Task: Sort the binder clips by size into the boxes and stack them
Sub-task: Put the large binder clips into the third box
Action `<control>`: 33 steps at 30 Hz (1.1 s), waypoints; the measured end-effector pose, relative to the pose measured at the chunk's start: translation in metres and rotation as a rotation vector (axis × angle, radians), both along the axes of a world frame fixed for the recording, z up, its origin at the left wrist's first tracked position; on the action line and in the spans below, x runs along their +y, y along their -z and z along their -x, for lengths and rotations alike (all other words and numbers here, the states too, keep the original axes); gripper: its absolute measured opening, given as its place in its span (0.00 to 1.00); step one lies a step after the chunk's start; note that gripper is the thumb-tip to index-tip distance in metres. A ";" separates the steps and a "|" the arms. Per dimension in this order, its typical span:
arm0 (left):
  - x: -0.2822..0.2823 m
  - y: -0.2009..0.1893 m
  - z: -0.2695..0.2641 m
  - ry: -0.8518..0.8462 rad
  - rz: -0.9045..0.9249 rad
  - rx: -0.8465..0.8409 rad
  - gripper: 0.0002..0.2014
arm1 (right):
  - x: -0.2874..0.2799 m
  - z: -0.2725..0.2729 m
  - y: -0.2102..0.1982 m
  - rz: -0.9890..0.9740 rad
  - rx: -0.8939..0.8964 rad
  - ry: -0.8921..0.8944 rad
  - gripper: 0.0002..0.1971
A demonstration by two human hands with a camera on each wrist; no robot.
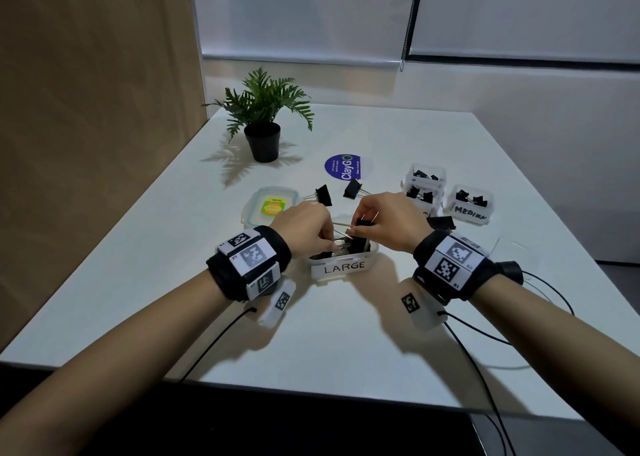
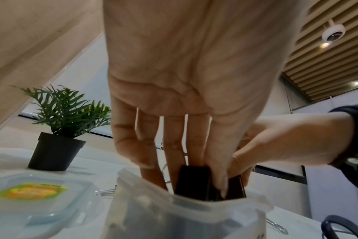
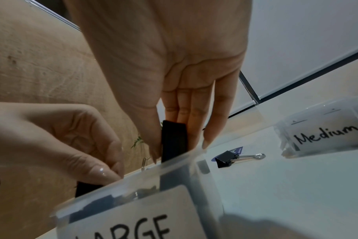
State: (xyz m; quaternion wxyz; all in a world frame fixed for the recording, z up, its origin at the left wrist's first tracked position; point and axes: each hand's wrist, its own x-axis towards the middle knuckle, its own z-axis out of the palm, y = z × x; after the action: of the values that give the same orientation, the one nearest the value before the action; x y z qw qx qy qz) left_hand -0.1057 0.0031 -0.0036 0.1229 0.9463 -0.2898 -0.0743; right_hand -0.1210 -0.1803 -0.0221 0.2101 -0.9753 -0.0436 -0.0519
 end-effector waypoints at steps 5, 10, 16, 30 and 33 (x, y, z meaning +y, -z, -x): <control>-0.004 0.000 0.000 -0.003 0.027 -0.041 0.08 | 0.001 -0.001 0.000 0.027 -0.015 0.011 0.09; -0.009 0.001 0.000 0.014 0.038 -0.010 0.10 | 0.000 -0.003 0.000 0.014 -0.030 0.021 0.08; -0.009 0.002 -0.002 0.006 -0.004 -0.008 0.09 | -0.002 -0.001 0.003 0.014 -0.020 -0.002 0.08; -0.012 0.004 -0.003 -0.041 -0.077 -0.047 0.05 | -0.003 -0.002 0.004 0.036 -0.060 -0.016 0.07; -0.007 0.002 -0.004 -0.051 -0.074 -0.046 0.04 | -0.007 0.001 0.004 0.029 -0.052 -0.069 0.07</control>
State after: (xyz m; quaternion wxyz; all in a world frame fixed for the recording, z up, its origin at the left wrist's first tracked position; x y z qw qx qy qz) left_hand -0.1016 -0.0037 -0.0057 0.0832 0.9587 -0.2653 -0.0600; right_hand -0.1220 -0.1875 -0.0260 0.1964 -0.9745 -0.0836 -0.0692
